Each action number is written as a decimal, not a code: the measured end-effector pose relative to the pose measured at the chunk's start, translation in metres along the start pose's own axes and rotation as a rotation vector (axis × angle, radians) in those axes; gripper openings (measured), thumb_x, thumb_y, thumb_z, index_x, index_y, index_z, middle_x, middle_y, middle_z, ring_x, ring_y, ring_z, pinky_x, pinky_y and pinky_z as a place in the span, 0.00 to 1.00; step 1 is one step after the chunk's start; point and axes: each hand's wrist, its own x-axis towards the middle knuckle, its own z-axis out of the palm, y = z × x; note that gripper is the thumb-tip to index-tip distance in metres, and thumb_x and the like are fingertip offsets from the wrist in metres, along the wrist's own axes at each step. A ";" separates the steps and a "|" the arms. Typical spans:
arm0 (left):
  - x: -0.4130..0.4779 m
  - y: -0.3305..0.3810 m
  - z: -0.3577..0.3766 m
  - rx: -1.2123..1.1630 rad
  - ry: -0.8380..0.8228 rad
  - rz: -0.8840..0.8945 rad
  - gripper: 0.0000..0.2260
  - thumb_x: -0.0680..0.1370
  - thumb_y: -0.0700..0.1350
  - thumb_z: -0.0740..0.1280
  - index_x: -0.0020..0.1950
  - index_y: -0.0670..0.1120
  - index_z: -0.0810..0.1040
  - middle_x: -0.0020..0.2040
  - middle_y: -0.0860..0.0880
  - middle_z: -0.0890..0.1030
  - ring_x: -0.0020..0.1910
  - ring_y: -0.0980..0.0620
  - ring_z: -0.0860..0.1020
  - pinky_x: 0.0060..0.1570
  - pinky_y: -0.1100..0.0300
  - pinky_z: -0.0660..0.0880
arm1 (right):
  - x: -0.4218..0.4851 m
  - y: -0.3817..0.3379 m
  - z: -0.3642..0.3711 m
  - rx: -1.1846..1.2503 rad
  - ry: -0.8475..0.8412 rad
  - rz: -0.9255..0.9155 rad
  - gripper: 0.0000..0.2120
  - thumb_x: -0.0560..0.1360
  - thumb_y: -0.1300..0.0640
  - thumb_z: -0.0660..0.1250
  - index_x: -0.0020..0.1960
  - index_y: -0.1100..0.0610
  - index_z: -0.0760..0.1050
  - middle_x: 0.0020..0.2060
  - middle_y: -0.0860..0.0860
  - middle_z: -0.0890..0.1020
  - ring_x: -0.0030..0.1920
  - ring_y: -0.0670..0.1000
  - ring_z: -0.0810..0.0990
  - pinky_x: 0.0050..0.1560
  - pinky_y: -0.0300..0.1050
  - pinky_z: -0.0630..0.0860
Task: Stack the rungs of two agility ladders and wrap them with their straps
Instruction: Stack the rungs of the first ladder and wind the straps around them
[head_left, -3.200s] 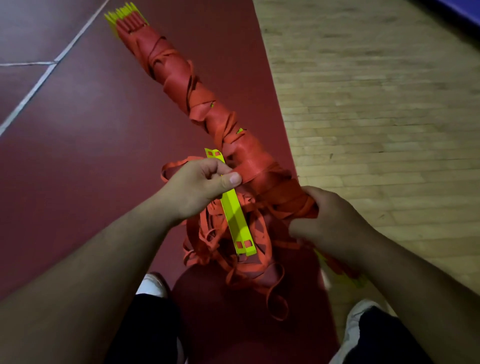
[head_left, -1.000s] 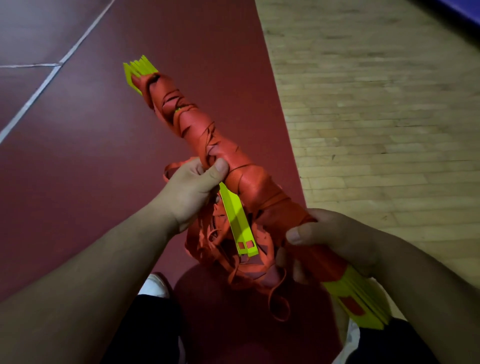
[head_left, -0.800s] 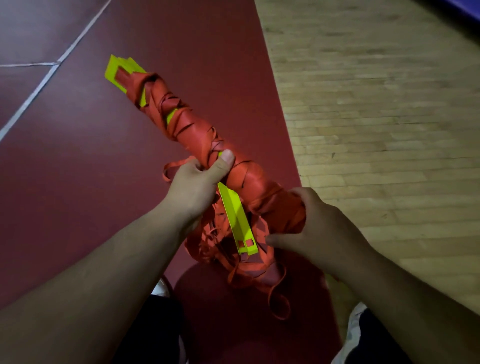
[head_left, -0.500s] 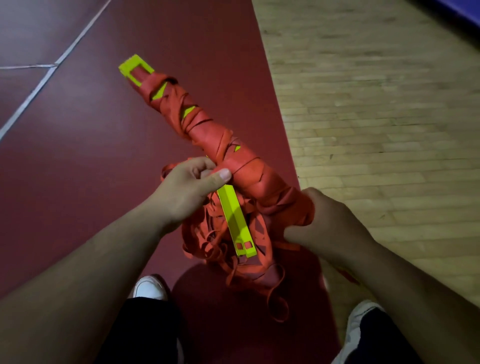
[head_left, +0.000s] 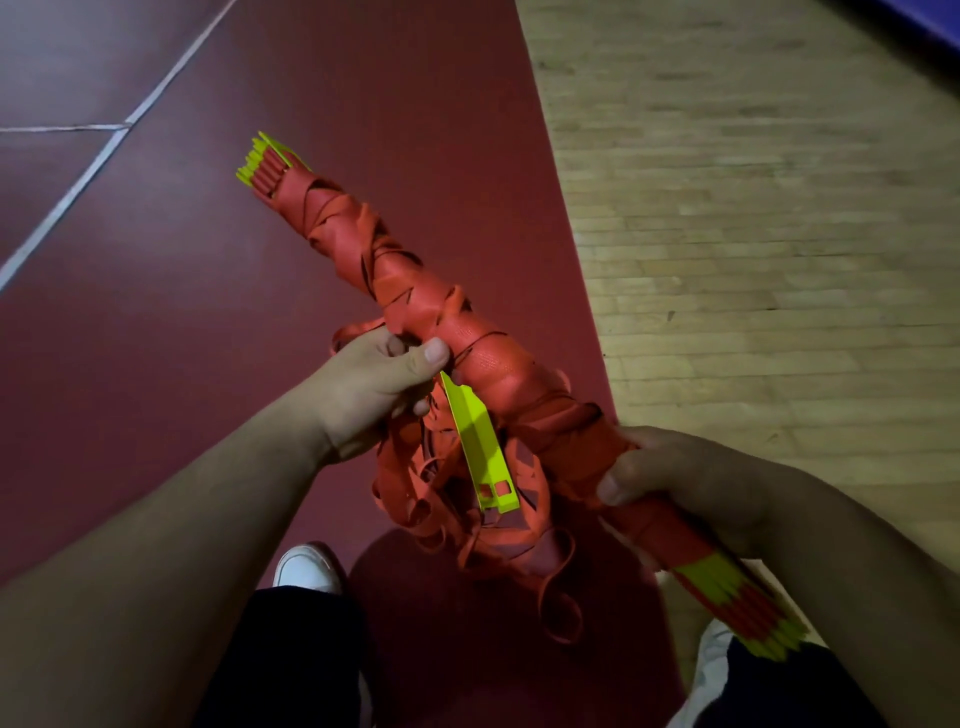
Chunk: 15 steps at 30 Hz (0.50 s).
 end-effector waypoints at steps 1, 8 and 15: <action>-0.001 0.000 0.002 -0.034 -0.007 0.000 0.23 0.61 0.69 0.75 0.27 0.49 0.81 0.21 0.52 0.72 0.23 0.60 0.70 0.23 0.70 0.64 | 0.000 0.001 0.000 0.005 -0.012 0.014 0.22 0.54 0.51 0.74 0.46 0.57 0.79 0.32 0.61 0.78 0.25 0.56 0.75 0.25 0.42 0.74; 0.009 0.007 0.021 -0.151 0.337 0.008 0.13 0.76 0.51 0.68 0.35 0.47 0.73 0.22 0.54 0.73 0.20 0.61 0.71 0.23 0.69 0.69 | 0.013 0.002 0.011 -0.438 0.387 -0.158 0.31 0.54 0.33 0.78 0.54 0.41 0.77 0.43 0.45 0.86 0.43 0.45 0.84 0.46 0.46 0.80; 0.012 0.014 0.039 -0.091 0.371 -0.035 0.20 0.77 0.51 0.70 0.25 0.49 0.79 0.21 0.55 0.73 0.18 0.60 0.70 0.23 0.69 0.68 | 0.024 0.010 0.012 -0.739 0.691 -0.279 0.31 0.62 0.40 0.80 0.61 0.35 0.69 0.50 0.43 0.83 0.49 0.48 0.82 0.50 0.52 0.81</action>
